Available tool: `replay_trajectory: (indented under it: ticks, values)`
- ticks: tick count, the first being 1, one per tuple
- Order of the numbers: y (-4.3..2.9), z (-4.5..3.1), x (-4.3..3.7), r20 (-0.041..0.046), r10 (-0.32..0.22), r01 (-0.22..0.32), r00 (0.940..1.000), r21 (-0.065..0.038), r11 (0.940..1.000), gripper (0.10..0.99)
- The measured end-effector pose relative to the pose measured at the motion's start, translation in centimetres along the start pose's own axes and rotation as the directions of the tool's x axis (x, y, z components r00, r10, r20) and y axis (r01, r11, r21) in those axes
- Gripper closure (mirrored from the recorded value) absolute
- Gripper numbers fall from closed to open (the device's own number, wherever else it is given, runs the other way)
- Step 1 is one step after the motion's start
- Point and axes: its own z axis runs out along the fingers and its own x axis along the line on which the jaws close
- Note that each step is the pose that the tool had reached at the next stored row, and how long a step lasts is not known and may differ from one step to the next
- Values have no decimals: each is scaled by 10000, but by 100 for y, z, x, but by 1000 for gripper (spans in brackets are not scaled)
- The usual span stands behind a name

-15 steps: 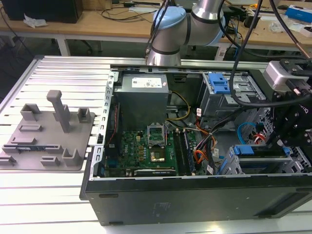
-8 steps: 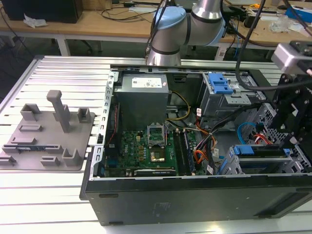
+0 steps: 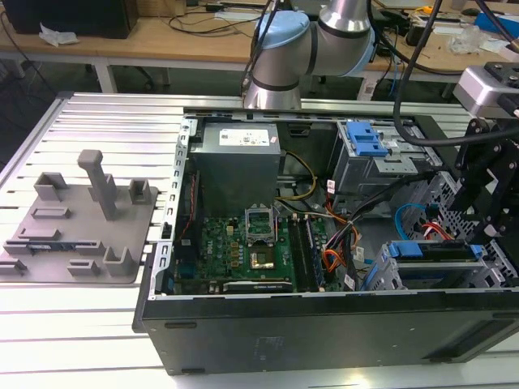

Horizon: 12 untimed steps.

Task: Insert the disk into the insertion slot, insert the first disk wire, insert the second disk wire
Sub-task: 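Insert the first disk wire, then insert the second disk wire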

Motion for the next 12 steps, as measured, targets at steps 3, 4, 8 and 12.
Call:
replay_trajectory:
  ticks: [3,4,8,12]
  values:
    - [0,0,0,0,1,-1,10000,0,10000,545]
    - [0,0,0,-1,0,0,10000,0,10000,545]
    - [0,0,0,-2,0,0,10000,0,10000,545]
    - [0,0,0,-3,1,-1,10000,0,10000,545]
